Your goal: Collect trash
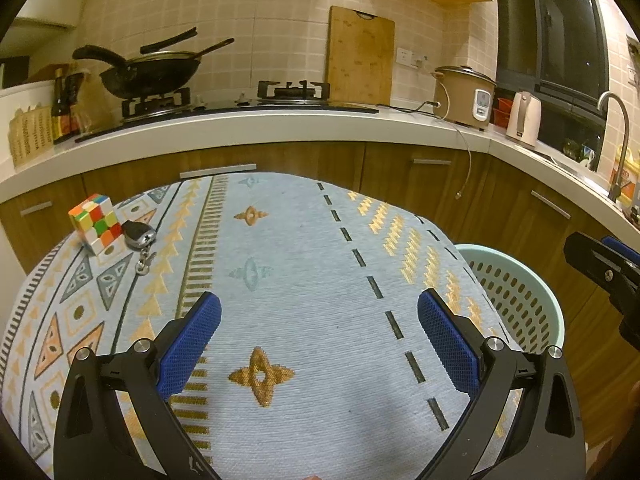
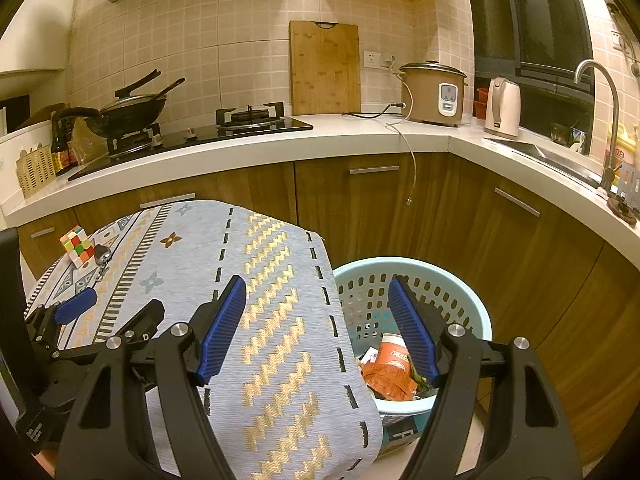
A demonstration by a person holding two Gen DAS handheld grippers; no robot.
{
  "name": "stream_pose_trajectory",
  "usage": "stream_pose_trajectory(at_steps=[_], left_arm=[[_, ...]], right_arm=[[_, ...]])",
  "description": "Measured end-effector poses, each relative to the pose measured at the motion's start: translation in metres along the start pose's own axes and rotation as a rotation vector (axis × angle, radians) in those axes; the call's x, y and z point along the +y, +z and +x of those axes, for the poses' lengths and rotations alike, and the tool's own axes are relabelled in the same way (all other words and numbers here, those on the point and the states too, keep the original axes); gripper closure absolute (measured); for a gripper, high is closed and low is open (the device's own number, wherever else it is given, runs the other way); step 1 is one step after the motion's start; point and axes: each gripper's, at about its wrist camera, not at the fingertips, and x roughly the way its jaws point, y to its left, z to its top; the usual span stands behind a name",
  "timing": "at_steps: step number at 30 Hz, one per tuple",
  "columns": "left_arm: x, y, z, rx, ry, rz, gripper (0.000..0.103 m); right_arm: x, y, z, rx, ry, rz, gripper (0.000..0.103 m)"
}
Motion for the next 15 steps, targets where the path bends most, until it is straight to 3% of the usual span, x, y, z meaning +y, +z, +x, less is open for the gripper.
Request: stream_pose_trajectory(at_steps=[15], left_arm=[[0.0008,0.0009,0.0008,0.002,-0.006,0.004,0.007]], right_arm=[[-0.0001,-0.0027,0.0048,0.013,-0.001,0.000,0.032]])
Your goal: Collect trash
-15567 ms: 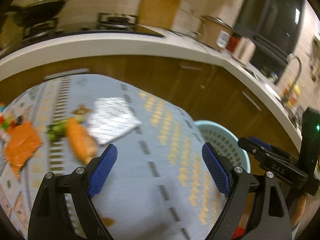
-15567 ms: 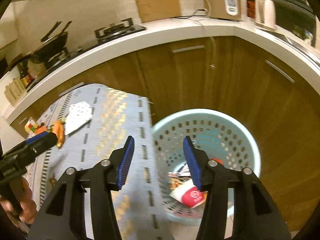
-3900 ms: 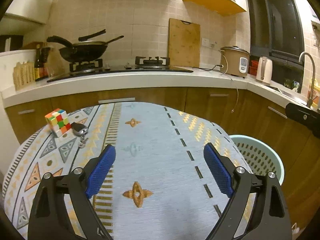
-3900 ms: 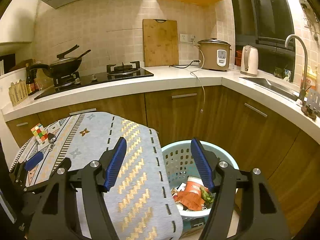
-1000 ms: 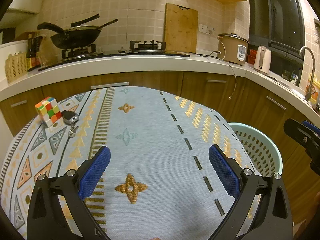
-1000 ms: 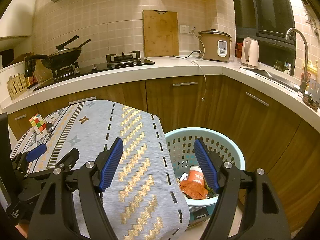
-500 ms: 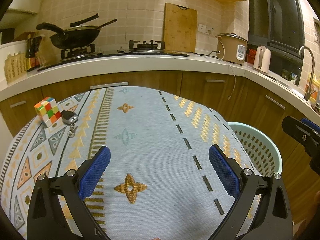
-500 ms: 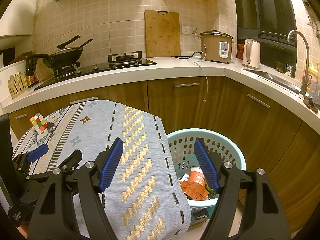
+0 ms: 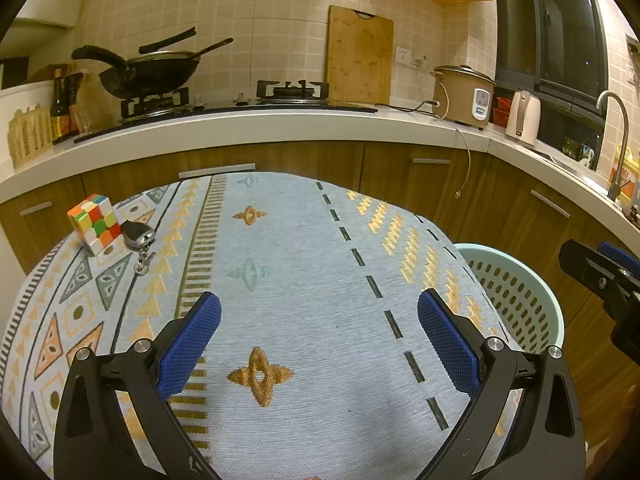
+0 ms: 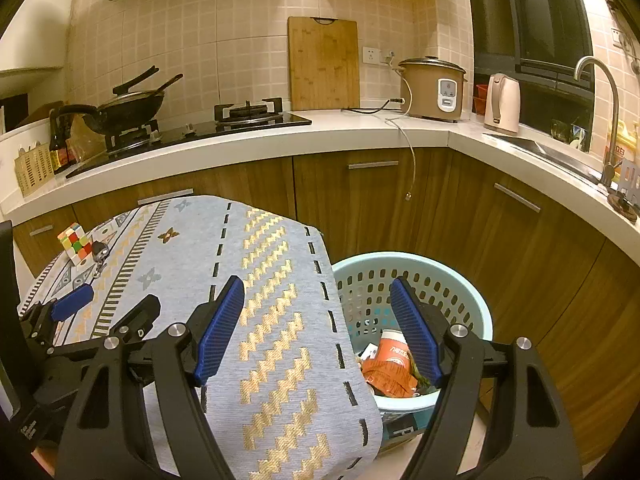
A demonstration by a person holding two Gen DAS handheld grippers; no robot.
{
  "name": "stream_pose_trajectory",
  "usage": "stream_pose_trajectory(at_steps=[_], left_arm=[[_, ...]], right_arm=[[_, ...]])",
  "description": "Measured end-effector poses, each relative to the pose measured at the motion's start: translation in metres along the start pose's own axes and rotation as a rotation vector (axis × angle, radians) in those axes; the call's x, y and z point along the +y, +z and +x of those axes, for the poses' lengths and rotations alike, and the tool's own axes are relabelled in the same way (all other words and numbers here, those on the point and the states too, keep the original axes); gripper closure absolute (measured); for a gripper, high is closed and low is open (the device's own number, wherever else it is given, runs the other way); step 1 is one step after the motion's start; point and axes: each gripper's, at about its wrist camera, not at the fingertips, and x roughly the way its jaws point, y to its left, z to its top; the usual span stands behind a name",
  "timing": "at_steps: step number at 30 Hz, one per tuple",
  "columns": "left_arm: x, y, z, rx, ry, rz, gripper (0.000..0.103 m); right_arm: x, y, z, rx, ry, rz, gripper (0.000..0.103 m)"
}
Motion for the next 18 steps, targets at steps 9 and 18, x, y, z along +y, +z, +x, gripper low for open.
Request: stream_pose_trajectory(at_steps=[9,18], left_arm=[[0.0001,-0.0002,0.0003,0.001,0.000,0.000,0.007],[0.0006,0.0001,0.0006,0.001,0.003,0.001,0.007]], right_arm=[[0.0006,0.0002,-0.0017,-0.002,-0.001,-0.003,0.031],[-0.0001,0.0003,-0.0025,-0.003,-0.001,-0.003,0.031]])
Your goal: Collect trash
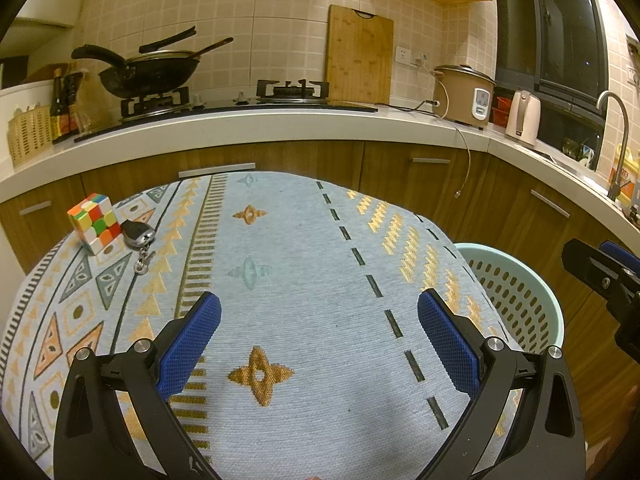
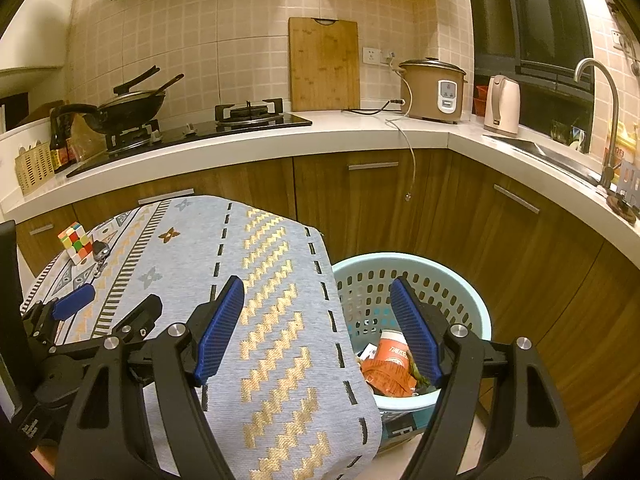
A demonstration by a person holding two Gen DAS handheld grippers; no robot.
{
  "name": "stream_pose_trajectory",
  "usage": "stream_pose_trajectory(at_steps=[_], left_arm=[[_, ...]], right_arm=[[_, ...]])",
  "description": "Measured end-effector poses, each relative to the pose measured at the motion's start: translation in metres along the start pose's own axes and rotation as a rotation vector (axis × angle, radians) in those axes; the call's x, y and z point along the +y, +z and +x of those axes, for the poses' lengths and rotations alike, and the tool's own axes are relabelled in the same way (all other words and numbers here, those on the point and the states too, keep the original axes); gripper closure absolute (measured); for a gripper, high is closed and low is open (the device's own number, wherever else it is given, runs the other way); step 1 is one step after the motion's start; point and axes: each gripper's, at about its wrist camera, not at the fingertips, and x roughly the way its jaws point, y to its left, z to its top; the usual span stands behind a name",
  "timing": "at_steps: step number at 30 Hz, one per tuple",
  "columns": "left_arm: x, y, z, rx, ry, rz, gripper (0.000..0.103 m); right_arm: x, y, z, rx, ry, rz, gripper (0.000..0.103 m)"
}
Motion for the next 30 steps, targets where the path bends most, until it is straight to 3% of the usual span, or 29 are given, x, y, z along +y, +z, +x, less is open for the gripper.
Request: stream_pose_trajectory(at_steps=[30], left_arm=[[0.0016,-0.0005,-0.0040,-0.009,0.005,-0.005,0.007]], right_arm=[[-0.0042,-0.0023,-0.0001,0.006,-0.002,0.004,0.031]])
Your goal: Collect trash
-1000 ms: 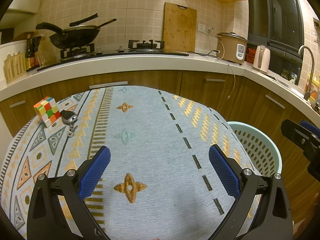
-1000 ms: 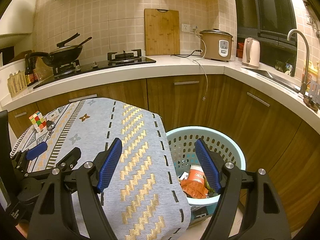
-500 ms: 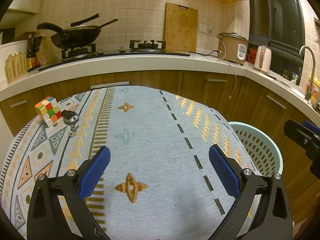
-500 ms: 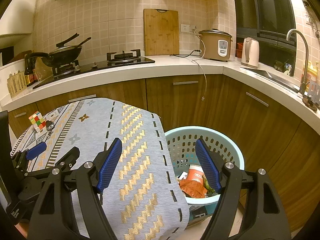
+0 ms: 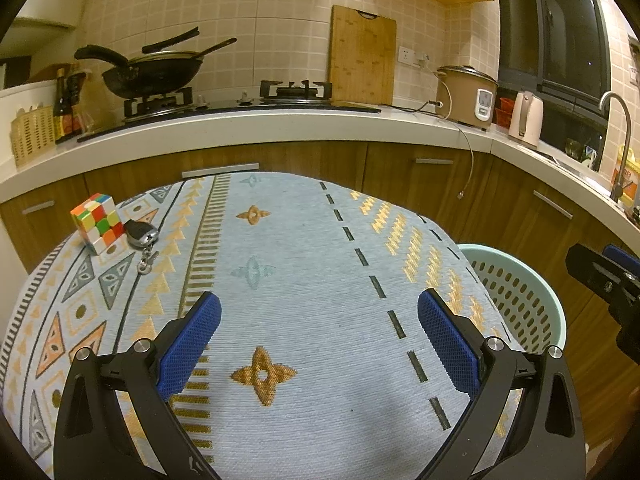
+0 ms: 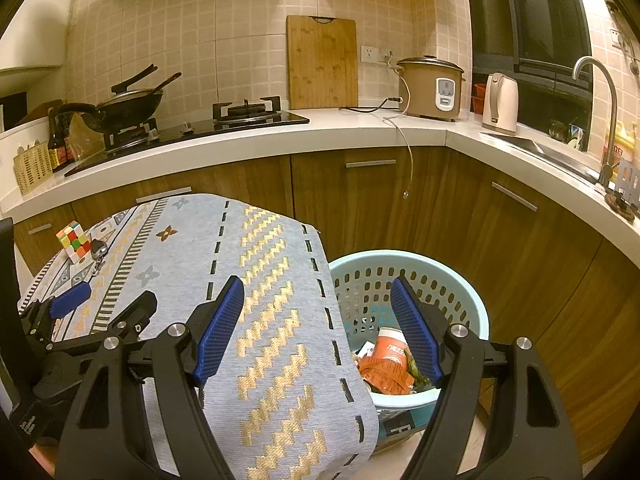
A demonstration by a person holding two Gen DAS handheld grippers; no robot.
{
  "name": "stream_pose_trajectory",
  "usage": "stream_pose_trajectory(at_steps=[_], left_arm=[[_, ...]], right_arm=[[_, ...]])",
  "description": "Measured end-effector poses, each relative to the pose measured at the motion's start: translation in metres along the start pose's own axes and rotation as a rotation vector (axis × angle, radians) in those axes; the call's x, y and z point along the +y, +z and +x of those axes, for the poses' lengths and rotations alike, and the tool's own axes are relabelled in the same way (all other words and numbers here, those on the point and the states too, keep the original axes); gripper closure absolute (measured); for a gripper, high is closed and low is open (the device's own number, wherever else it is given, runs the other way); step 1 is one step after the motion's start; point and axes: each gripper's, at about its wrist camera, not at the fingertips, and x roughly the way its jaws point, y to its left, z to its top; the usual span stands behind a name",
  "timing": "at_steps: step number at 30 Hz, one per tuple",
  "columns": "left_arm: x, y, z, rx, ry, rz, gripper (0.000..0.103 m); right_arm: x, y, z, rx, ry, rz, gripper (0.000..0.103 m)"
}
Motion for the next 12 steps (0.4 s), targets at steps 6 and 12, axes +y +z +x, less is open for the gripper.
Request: stream_pose_trajectory(at_steps=[6,12], left_arm=[[-0.0023,-0.0007,-0.0002,0.000,0.014,0.003,0.007],[0.0066,0.0003,0.0008,0.011,0.031,-0.041,0.007]], right_arm=[[-0.0016,0.0002,0.0002,0.001,0.005,0.004,0.031],[-0.0030,0.0017,-0.0010,-0.006,0.004,0.004,0.031]])
